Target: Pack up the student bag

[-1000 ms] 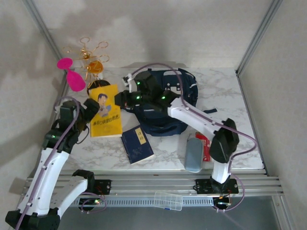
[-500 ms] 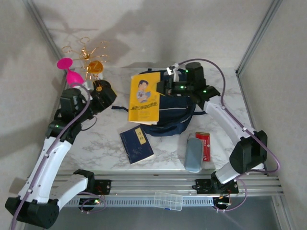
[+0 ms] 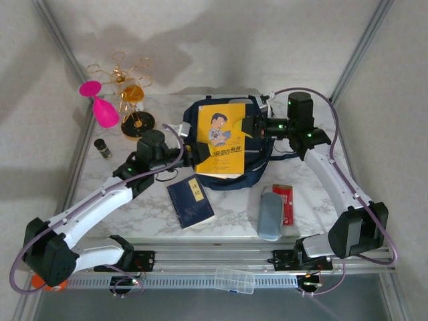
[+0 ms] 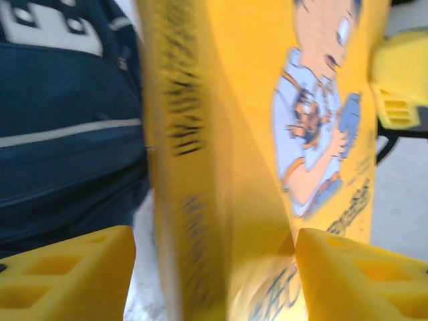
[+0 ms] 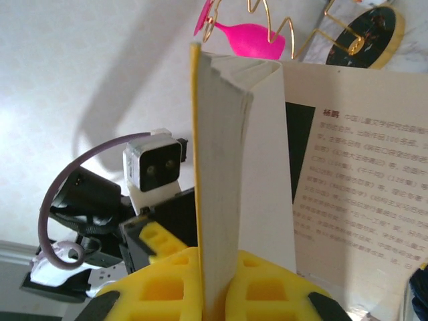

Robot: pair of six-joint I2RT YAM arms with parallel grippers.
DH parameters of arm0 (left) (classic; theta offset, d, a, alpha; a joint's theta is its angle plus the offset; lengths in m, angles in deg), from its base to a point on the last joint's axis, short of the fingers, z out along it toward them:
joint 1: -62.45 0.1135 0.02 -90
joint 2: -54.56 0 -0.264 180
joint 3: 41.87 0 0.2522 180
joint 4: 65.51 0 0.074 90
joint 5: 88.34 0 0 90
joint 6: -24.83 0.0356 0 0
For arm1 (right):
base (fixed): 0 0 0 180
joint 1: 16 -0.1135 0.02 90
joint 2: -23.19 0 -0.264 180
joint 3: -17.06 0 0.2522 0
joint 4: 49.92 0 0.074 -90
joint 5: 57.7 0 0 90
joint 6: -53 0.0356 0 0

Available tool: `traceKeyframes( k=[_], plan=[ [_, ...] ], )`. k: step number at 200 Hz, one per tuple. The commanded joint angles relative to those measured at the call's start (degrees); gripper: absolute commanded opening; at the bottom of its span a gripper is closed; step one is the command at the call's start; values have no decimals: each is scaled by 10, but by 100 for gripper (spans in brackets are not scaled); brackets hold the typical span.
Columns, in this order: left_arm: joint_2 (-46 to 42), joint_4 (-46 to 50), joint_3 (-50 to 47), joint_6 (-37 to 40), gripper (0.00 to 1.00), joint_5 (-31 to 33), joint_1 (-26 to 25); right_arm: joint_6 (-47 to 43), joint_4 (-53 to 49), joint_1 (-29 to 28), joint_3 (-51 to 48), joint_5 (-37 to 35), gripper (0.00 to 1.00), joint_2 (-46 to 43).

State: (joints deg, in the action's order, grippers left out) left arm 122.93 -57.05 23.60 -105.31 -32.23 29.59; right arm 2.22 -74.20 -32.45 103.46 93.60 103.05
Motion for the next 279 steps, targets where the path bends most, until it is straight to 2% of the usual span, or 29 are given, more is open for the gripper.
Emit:
traceKeyframes(
  k=[1,48,71,89,109,123,138,150,160,182,212,227,266,279],
  plan=[
    [13,-71,18,4,54,-16,-20,-8,15,9,0,32,0,-24],
    [15,-122,10,-22,21,-9,-36,-29,-6,35,-14,22,0,-21],
    [18,-131,12,-32,9,-10,-36,-47,-22,39,-20,12,1,-21],
    [20,-154,20,-40,0,-6,-37,-65,-48,44,-24,-6,27,-22],
    [26,-158,38,-57,0,14,-36,-80,-92,60,-34,-54,52,-30],
    [35,-192,44,-83,0,8,-37,-100,-122,62,-39,-90,74,-38],
    [45,-248,41,-122,0,4,-39,-84,-106,62,-66,-70,91,-49],
    [58,-272,46,-137,0,4,-43,-43,-52,61,-101,-15,99,-59],
    [69,-271,57,-146,0,5,-46,1,2,59,-130,21,99,-71],
    [82,-276,67,-151,0,17,-57,96,115,55,-179,50,97,-108],
    [104,-247,73,-146,0,40,-58,232,276,51,-230,72,79,-138],
    [108,-216,75,-133,0,51,-58,224,252,51,-222,70,68,-139],
    [98,-142,81,-92,0,78,-58,130,128,52,-185,31,34,-132],
    [95,-143,77,-92,0,80,-58,102,87,52,-173,5,18,-125]
  ],
)
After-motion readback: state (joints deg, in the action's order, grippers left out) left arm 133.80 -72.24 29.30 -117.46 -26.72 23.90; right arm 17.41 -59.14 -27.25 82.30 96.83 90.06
